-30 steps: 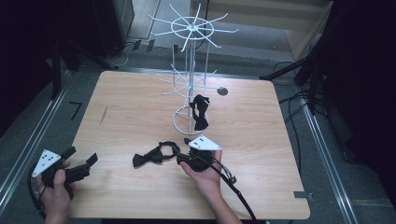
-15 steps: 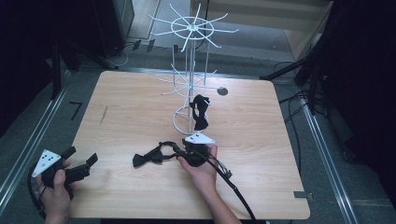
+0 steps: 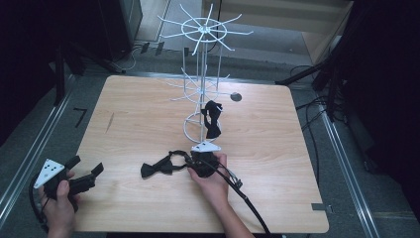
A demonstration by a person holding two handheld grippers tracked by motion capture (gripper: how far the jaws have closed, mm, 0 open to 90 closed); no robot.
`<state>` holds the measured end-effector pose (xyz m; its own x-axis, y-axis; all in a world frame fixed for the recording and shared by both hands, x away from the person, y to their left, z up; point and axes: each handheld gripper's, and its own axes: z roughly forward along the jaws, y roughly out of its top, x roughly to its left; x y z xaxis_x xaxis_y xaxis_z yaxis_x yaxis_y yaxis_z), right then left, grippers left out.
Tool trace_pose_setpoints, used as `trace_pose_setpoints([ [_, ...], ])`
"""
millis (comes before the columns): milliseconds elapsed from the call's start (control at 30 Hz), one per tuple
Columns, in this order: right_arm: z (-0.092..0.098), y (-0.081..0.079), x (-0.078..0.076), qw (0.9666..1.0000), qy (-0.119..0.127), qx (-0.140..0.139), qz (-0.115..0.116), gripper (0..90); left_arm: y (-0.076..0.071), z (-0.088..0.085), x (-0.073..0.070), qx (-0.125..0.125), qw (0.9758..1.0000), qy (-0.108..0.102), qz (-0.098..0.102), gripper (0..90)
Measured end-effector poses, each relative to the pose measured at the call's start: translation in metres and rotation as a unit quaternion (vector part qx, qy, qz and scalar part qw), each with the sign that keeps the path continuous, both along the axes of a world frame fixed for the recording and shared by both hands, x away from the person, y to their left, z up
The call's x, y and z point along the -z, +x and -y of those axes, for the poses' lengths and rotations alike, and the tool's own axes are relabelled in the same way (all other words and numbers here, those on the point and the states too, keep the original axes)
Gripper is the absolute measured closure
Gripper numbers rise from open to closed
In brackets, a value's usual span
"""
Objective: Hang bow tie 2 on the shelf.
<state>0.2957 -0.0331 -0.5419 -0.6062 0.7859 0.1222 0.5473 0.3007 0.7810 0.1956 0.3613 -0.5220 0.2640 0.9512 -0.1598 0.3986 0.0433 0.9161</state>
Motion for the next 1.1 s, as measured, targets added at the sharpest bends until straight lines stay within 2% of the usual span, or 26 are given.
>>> trace_pose_setpoints([
  [33, -0.003, -0.002, 0.0, 0.9997, -0.018, 0.01, 0.01, 79.6, 0.0, 0.0, 0.0, 0.0, 1.0, 0.0, 0.0, 7.9],
  [67, -0.003, -0.002, 0.0, 0.9997, -0.018, 0.01, 0.01, 79.6, 0.0, 0.0, 0.0, 0.001, 1.0, 0.0, 0.0, 7.9],
  [100, -0.004, -0.003, 0.0, 0.9993, -0.028, 0.017, 0.016, 84.2, 0.0, 0.0, 0.0, 0.001, 1.0, -0.001, 0.0, 7.9],
  [400, -0.009, -0.008, 0.0, 0.9984, -0.046, 0.015, 0.031, 89.0, 0.0, 0.0, 0.0, 0.0, 1.0, -0.002, 0.001, 7.9],
  [533, -0.006, -0.006, -0.001, 0.9993, -0.03, 0.004, 0.021, 89.5, 0.0, 0.0, 0.0, -0.001, 1.0, -0.003, 0.0, 7.9],
  [600, -0.003, -0.011, -0.002, 0.9989, -0.014, -0.001, 0.045, 89.7, 0.0, 0.0, 0.0, -0.001, 1.0, -0.003, 0.0, 7.9],
  [667, -0.002, -0.012, -0.002, 0.9986, -0.009, -0.003, 0.052, 89.7, 0.0, 0.0, 0.0, -0.001, 1.0, -0.004, 0.001, 7.9],
  [700, 0.001, -0.016, -0.003, 0.9976, 0.008, -0.005, 0.069, 89.7, 0.0, -0.001, 0.0, -0.001, 1.0, -0.004, 0.002, 7.9],
  [800, 0.003, -0.02, -0.004, 0.9958, 0.02, -0.006, 0.089, 89.7, 0.0, 0.0, 0.0, 0.0, 1.0, -0.001, 0.0, 7.9],
  [933, 0.004, -0.023, -0.005, 0.9946, 0.026, -0.007, 0.1, 89.7, 0.0, -0.001, 0.0, -0.001, 1.0, -0.002, 0.0, 7.9],
  [1100, 0.007, -0.027, -0.01, 0.9931, 0.049, -0.007, 0.106, 89.7, 0.0, -0.001, 0.0, -0.001, 1.0, -0.003, 0.001, 7.9],
])
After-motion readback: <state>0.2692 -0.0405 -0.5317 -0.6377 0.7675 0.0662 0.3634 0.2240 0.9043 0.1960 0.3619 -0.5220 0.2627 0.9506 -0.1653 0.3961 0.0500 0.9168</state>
